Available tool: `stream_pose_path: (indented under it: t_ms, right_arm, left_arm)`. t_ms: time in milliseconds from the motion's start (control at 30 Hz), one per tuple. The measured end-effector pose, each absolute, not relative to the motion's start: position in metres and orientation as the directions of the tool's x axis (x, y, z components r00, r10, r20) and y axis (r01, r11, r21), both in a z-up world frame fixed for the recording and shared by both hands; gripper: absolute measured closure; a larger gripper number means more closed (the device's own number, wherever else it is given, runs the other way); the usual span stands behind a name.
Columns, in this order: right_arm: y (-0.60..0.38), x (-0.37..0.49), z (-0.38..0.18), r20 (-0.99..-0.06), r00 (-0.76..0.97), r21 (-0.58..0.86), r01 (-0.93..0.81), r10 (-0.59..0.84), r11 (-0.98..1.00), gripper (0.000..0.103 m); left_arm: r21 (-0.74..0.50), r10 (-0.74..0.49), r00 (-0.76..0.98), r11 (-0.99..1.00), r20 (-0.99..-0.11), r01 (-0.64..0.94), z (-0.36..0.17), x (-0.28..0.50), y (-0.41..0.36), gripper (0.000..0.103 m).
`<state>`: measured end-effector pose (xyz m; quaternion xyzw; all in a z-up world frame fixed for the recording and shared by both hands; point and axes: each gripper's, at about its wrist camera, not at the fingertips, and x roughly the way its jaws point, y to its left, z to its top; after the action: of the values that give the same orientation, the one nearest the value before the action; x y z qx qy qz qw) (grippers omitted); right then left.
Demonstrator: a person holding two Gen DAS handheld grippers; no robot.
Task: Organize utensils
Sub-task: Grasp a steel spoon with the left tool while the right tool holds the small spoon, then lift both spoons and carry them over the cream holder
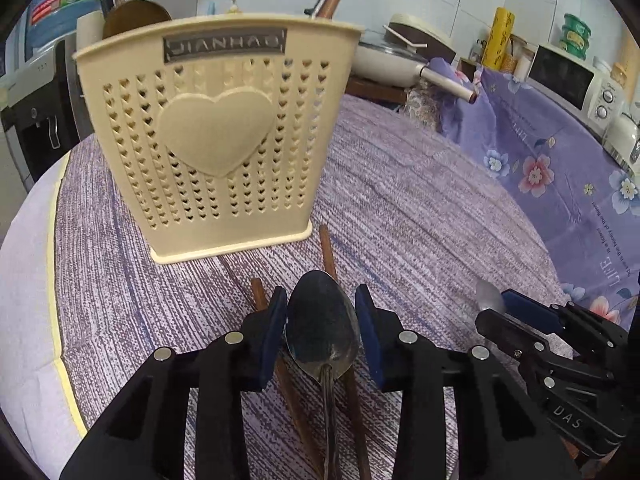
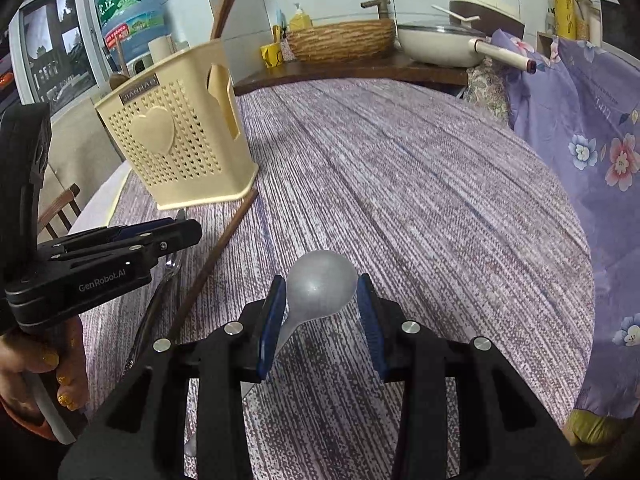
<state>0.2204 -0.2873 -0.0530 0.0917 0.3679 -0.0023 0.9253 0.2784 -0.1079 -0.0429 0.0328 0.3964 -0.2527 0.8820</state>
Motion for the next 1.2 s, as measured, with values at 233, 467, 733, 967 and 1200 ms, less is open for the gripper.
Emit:
stream_pose_path:
  t_ms: [233, 467, 733, 967, 1200]
  right_arm:
    - [-0.284, 0.208, -0.030, -0.613, 0.788, 0.140, 0.034, 0.060, 0.990, 0.065]
    - [-0.276, 0.204, -0.015, -0.579, 0.812, 0.106, -0.014, 0.074, 0.994, 0.065]
    - [-0.269, 0.202, 0.003, -0.539, 0.835, 0.096, -0.073, 0.113, 0.993, 0.066]
    - [-0.265, 0.208, 0.024, -0.500, 0.852, 0.100, -0.121, 0.155, 0.988, 0.066]
    - [-0.257, 0.218, 0.053, -0.438, 0.884, 0.068, -0.150, 0.164, 0.986, 0.066]
  left_arm:
    - [-0.149, -0.439, 0.616, 0.873, -0.654, 0.463, -0.017, 0.265, -0.097, 0.068]
    - [-0.161, -0.439, 0.649, 0.882, -0.622, 0.443, -0.007, 0.258, -0.087, 0.068]
    - [-0.174, -0.440, 0.666, 0.887, -0.602, 0.428, 0.002, 0.256, -0.079, 0.068]
    - [-0.201, -0.456, 0.684, 0.884, -0.569, 0.422, 0.020, 0.256, -0.069, 0.068]
    - [-0.196, -0.451, 0.722, 0.889, -0.525, 0.413, 0.043, 0.258, -0.060, 0.068]
